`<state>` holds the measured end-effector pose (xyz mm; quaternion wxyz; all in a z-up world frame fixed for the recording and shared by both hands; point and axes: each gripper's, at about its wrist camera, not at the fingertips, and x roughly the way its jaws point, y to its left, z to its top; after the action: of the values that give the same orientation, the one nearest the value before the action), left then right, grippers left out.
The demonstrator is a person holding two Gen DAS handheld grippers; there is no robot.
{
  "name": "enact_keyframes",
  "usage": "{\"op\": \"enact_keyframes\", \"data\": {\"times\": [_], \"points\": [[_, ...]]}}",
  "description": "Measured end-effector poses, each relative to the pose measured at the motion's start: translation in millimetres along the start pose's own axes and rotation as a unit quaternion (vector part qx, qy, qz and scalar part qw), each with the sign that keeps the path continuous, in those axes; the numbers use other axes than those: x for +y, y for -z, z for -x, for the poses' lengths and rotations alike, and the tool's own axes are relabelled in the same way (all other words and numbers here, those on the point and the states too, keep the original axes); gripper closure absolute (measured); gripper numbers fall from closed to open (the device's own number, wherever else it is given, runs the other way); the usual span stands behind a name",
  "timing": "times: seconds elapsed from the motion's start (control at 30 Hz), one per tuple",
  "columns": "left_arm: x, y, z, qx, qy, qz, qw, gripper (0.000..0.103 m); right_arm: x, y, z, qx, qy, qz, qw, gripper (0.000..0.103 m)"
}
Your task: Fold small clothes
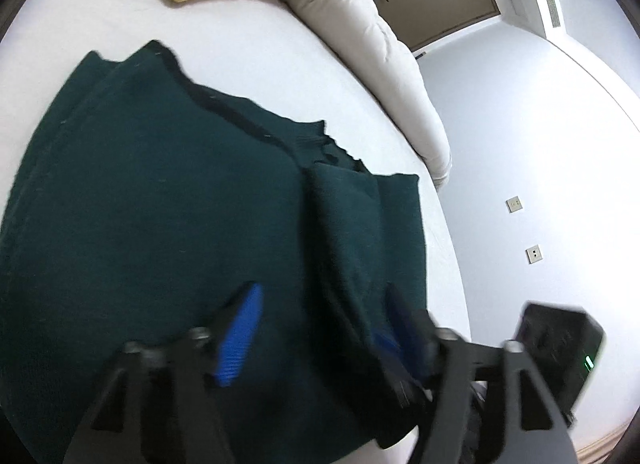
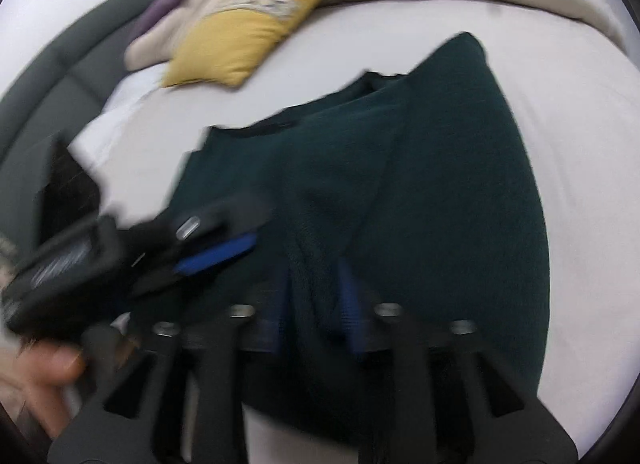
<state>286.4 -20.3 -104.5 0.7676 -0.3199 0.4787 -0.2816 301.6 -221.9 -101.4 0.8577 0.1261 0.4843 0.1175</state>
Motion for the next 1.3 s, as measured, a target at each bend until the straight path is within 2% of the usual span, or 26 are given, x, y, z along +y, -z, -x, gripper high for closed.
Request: {"op": "enact_keyframes", "data": {"times": [0.03,0.07,0.17,0.27,0.33,0.4,0.5,0.57,0.7,0.9,1.13,1.3], "points": [[-5,1,-2,0.001,-0.002,-0.002,1.0000,0.022,2,5,14,-0.005,-0.016,0.010,1.000,0.040],[-10,2,-5,0.003,-0.005,-0.005,1.0000,0.019,5,13,31,-0.019,-0.026,0.026,0.999,0.038],[-22,2,-21,0.022,-0.012,-0.011,0.9996,0.018,0,37,72,-0.047,-0.017,0.056,0.997,0.037],[-34,2,-34,0.031,-0.039,-0.030,0.9983,0.022,-33,59,101,-0.067,0.017,0.029,0.997,0.037],[-42,1,-44,0.041,-0.055,-0.036,0.9970,0.039,-62,71,113,-0.079,0.043,-0.005,0.996,0.037],[-47,4,-51,0.045,-0.080,-0.046,0.9947,0.059,-90,77,120,-0.082,0.043,-0.053,0.994,0.037],[-48,5,-53,0.051,-0.099,-0.056,0.9922,0.080,-105,81,127,-0.091,0.047,-0.073,0.992,0.037],[-44,4,-48,0.050,-0.096,-0.052,0.9927,0.084,-103,82,126,-0.095,0.052,-0.067,0.992,0.037],[-45,0,-35,0.045,-0.085,-0.064,0.9933,0.087,-98,77,113,-0.093,0.064,-0.051,0.992,0.037],[-32,-17,6,0.025,-0.081,-0.066,0.9943,0.088,-58,57,78,-0.091,0.103,0.012,0.990,0.038],[8,-43,56,0.002,-0.095,-0.056,0.9939,0.088,-4,49,57,-0.072,0.110,0.086,0.988,0.038],[41,-53,75,-0.012,-0.106,-0.035,0.9937,0.088,30,46,39,-0.064,0.098,0.115,0.987,0.038]]}}
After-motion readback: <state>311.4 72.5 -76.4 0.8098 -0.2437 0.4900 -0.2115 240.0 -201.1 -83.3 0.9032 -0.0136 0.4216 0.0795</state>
